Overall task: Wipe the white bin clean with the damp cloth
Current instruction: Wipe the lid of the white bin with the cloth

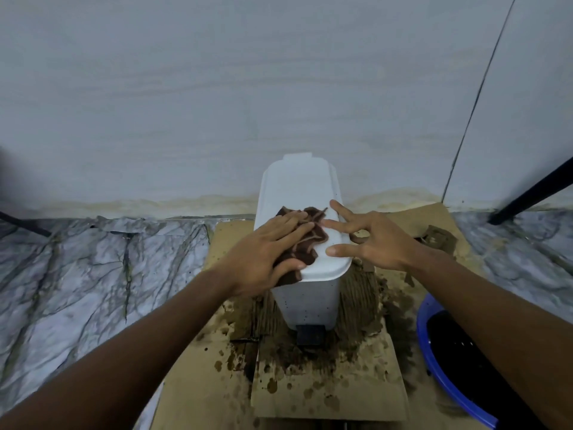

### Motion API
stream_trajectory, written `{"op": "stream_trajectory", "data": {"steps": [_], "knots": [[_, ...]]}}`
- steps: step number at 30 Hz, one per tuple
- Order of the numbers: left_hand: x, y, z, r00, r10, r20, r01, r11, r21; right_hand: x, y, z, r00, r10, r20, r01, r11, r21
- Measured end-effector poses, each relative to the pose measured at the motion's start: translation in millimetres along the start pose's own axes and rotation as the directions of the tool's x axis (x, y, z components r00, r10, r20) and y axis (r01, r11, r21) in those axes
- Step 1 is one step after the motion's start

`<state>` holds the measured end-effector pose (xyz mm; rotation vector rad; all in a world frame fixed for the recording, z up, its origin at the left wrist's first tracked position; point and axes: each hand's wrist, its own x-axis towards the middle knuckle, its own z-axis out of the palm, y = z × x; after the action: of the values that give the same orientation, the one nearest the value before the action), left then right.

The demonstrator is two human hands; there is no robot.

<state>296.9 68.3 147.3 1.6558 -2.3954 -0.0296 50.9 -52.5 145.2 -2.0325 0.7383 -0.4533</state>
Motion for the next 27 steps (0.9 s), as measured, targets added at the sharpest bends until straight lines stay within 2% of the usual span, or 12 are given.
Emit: {"op": "stream_trajectory", "data": {"steps": [2, 5, 10, 12, 14, 16, 17, 20, 27], "knots": [[-18, -16, -4, 0.998, -0.049, 0.032, 0.052, 0.994, -0.093, 2, -3, 2, 1.000, 0.009, -0.003, -0.009, 1.000, 0.013], [-30, -19, -1, 0.990, -0.139, -0.023, 0.133, 0.975, -0.178, 2, -6, 3, 1.000, 0.016, -0.001, -0.016, 0.999, 0.035], [11, 24, 9, 0.983, -0.134, -0.123, 0.141, 0.989, 0.052, 0, -5, 1, 1.000, 0.018, -0.022, -0.019, 0.999, -0.047], [16, 29, 8, 0.987, -0.119, -0.106, 0.125, 0.991, 0.051, -2, -3, -1, 1.000, 0.013, -0.024, -0.014, 0.999, -0.045], [8, 19, -2, 0.990, -0.143, -0.002, 0.142, 0.983, -0.117, -3, -4, 1, 1.000, 0.009, -0.006, -0.009, 1.000, -0.029], [0, 3, -20, 0.979, -0.166, 0.114, 0.196, 0.922, -0.335, -2, -5, 3, 1.000, 0.000, 0.006, 0.000, 1.000, -0.004], [-2, -4, -27, 0.975, -0.154, 0.157, 0.202, 0.911, -0.360, -1, -5, 4, 1.000, 0.003, 0.005, -0.003, 1.000, 0.010], [-5, -18, -31, 0.978, -0.097, 0.182, 0.143, 0.954, -0.263, 0, -5, 4, 1.000, 0.016, 0.006, -0.017, 0.999, 0.039], [10, 10, 7, 0.991, -0.123, -0.052, 0.120, 0.991, -0.063, 1, 0, 3, 1.000, -0.011, -0.008, 0.011, 1.000, -0.007]]}}
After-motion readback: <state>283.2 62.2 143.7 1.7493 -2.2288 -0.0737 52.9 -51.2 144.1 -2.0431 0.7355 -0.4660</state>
